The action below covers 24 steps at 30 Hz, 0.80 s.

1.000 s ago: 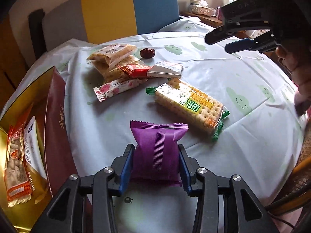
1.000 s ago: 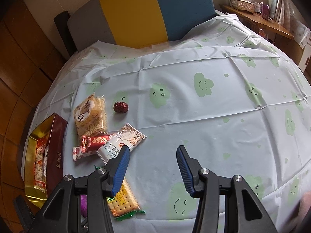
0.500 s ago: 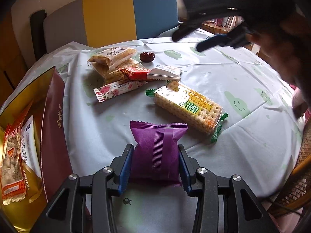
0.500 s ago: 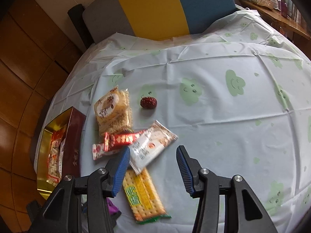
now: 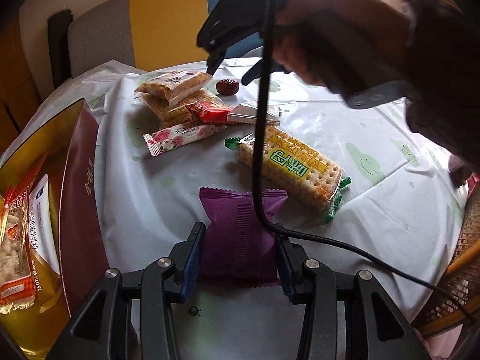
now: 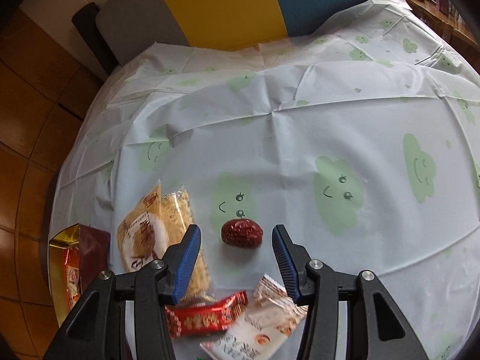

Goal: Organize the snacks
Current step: 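Lift the purple packet with the left tool while the right tool grasps the red date, then place the purple packet in the gold tray with the left tool while the right tool holds the date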

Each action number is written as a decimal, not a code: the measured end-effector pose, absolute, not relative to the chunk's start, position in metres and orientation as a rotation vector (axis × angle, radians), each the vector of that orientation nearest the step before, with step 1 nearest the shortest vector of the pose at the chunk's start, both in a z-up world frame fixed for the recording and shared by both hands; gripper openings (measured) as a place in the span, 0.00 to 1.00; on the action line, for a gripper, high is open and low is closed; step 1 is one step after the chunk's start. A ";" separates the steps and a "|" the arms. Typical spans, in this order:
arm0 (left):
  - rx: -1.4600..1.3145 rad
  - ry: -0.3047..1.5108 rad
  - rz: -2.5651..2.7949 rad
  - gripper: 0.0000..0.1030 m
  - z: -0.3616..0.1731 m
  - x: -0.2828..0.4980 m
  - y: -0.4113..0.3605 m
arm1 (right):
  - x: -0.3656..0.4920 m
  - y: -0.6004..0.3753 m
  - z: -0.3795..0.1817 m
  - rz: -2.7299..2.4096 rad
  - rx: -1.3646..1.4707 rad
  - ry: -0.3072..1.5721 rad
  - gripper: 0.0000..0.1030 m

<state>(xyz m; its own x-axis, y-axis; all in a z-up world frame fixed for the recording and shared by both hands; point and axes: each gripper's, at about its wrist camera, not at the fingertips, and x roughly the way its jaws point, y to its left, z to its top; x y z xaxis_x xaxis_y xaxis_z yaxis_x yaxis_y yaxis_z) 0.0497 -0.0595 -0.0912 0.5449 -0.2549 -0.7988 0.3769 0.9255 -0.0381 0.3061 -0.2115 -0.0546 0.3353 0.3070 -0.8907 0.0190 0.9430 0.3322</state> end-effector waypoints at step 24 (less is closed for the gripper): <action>0.148 0.933 -0.380 0.44 -0.093 0.058 -0.061 | 0.204 -0.283 -0.059 0.132 -0.038 1.343 0.32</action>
<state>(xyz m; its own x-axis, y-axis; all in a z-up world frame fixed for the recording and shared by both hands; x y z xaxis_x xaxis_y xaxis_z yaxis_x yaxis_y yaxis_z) 0.0578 -0.0609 -0.0930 0.5353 -0.2544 -0.8055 0.3811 0.9237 -0.0385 0.2044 -0.2834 -0.0593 0.2196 0.0736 -0.9728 -0.1173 0.9919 0.0485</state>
